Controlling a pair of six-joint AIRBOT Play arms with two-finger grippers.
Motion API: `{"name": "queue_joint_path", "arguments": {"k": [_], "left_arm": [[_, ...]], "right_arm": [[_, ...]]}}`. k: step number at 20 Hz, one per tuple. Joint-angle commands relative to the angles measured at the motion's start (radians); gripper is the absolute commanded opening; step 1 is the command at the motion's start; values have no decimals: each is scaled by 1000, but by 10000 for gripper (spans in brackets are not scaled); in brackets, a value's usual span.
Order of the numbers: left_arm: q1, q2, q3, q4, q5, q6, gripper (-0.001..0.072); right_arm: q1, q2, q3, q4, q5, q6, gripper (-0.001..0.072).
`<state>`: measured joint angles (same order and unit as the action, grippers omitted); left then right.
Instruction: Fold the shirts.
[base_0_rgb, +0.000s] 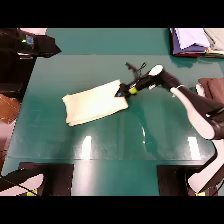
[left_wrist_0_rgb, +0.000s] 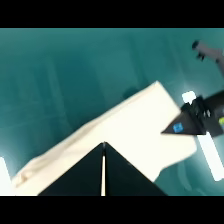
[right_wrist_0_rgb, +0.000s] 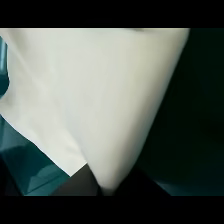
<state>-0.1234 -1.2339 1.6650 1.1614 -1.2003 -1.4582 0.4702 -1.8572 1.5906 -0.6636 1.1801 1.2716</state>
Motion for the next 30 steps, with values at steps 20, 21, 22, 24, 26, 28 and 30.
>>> {"name": "queue_joint_path", "arguments": {"k": [20,21,22,24,26,28,30], "left_arm": [[-257,0,0,-43,64,-12,27],[-257,0,0,-43,64,-12,27],[-257,0,0,-43,63,-11,27],[-257,0,0,-43,63,-11,27],[-257,0,0,-43,63,-10,27],[-257,0,0,-42,62,-8,28],[-257,0,0,-42,61,-7,28]], "right_arm": [[-1041,344,60,-137,-195,-51,16],[-1041,344,93,-111,-195,-51,16],[-1040,344,145,-118,-185,-51,16],[-1045,344,249,-118,-139,-51,16],[-1070,344,348,-126,-57,-51,16],[-1099,344,420,-162,42,-50,16],[-1136,354,438,-187,134,-50,16]]}}
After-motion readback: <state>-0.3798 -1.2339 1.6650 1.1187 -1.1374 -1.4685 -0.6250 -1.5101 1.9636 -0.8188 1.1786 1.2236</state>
